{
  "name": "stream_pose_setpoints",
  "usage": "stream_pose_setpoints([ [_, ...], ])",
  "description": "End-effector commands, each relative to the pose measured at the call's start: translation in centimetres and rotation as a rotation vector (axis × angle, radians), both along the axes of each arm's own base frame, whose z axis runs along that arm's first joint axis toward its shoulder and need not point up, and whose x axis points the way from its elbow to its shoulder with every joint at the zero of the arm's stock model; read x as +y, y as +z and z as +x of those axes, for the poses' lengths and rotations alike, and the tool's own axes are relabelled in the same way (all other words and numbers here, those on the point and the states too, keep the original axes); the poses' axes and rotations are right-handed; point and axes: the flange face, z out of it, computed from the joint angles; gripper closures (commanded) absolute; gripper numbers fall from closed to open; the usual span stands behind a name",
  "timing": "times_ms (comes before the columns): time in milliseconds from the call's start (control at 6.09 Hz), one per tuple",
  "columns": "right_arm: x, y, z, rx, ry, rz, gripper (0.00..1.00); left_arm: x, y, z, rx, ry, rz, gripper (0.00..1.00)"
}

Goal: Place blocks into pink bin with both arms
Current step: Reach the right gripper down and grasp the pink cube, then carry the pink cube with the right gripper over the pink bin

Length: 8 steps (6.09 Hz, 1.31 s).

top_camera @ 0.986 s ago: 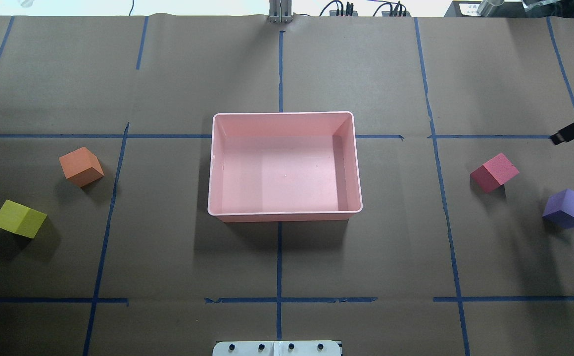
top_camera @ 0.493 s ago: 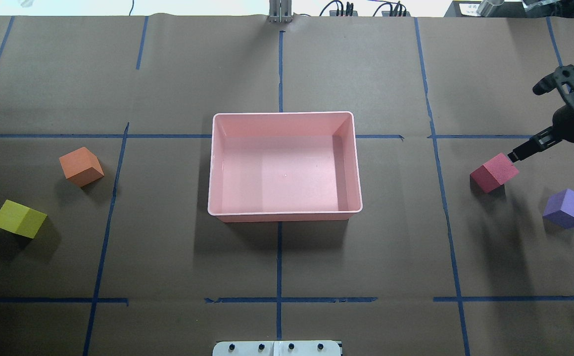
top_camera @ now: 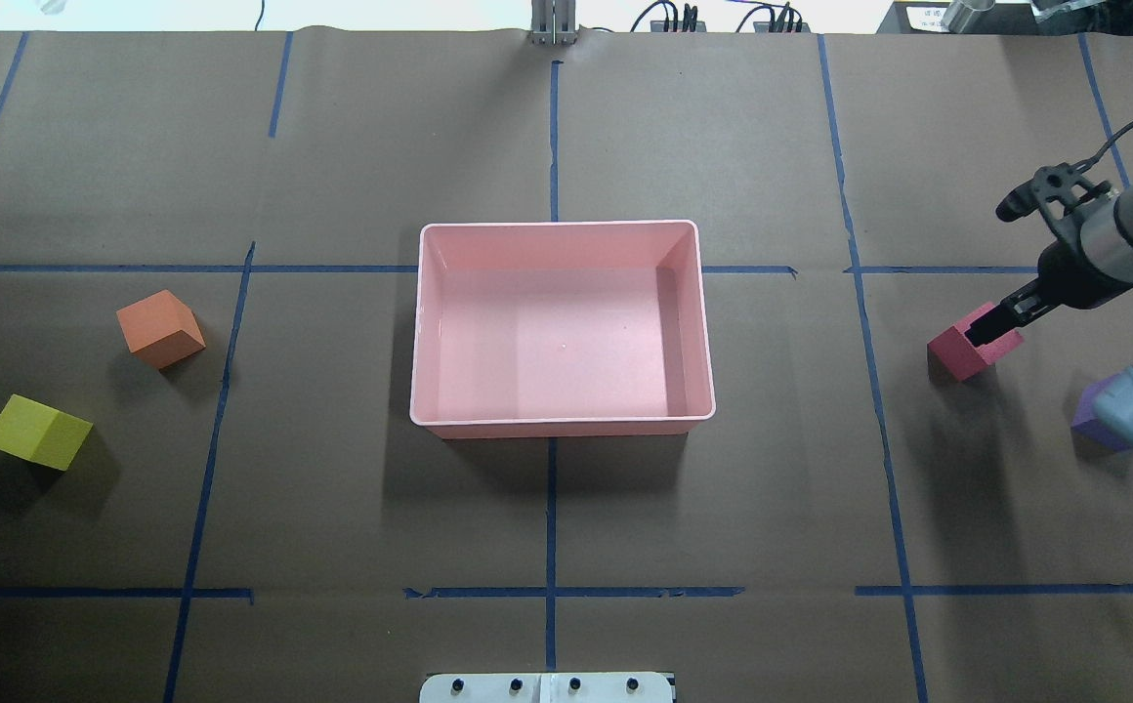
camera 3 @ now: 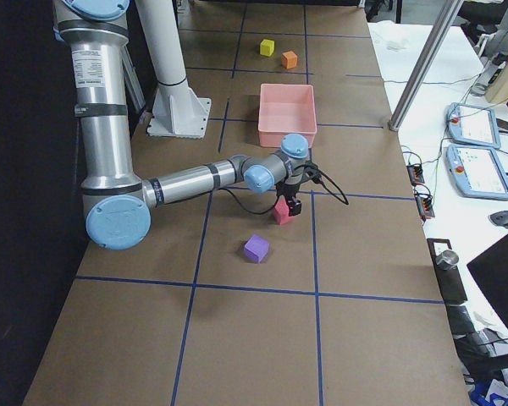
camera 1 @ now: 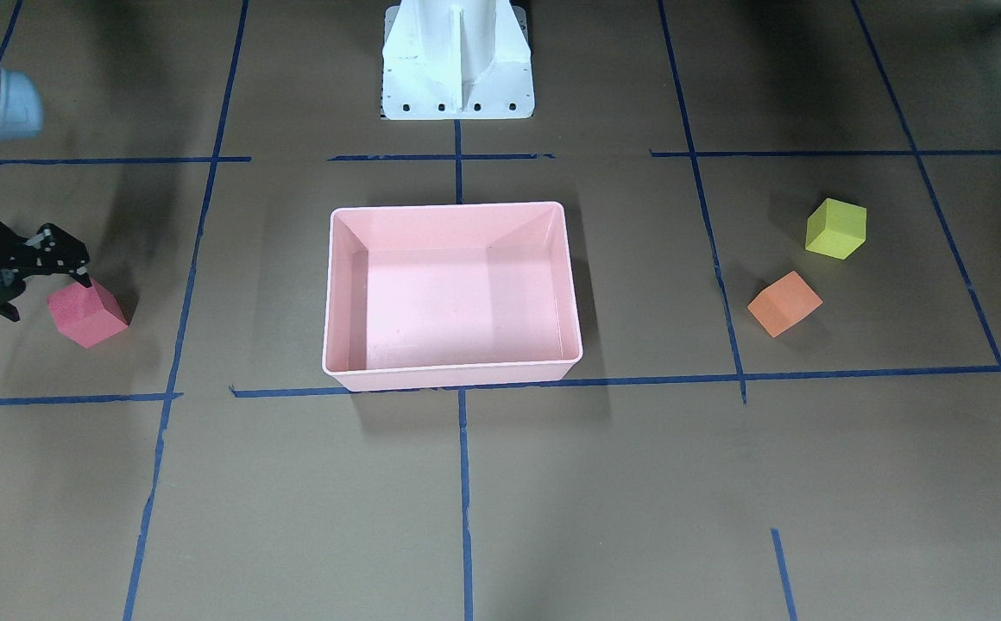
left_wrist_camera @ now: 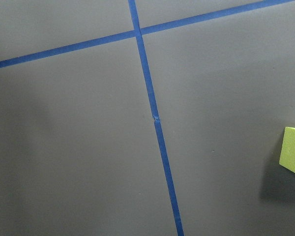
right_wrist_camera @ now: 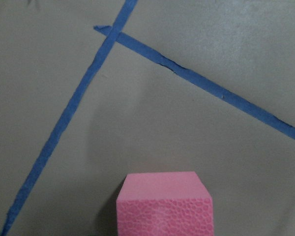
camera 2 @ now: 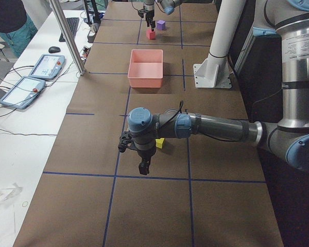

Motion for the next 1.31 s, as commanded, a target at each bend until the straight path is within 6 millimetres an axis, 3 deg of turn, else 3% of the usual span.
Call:
stream_pose_setpoints([
  [0,-0.3,2.6,-3.1,0.04,-0.04,-0.033,0.0,0.0,0.0,0.0,0.0,0.0,0.0,0.0],
  [164,-0.2,2.7,-3.2,0.04,-0.046,-0.031,0.2,-0.1,-0.1,0.0,0.0,0.0,0.001,0.0],
  [329,-0.5,2.0,-3.3,0.03,-0.045,-0.024,0.51,-0.1,-0.1,0.0,0.0,0.0,0.003,0.0],
  [493,-0.4,0.2,-3.3,0.007,-0.041,-0.008,0.58,-0.1,-0.1,0.0,0.0,0.0,0.004,0.0],
  [657,-1.4,-2.9,-3.7,-0.013,-0.015,0.0,0.58,-1.6,-1.7,0.1,0.002,0.0,0.038,0.0],
  [821,-3.4,-6.8,-5.0,-0.03,0.058,-0.048,0.58,-4.2,-4.4,0.3,0.004,0.001,0.098,0.0],
  [986,-5.3,-12.1,-6.6,-0.052,0.127,-0.097,0.58,-8.5,-7.5,1.8,0.004,0.024,0.202,0.0],
  [1150,-6.3,-17.1,-7.6,-0.069,0.203,-0.162,0.57,-9.1,-8.0,2.1,0.017,0.029,0.22,0.0],
])
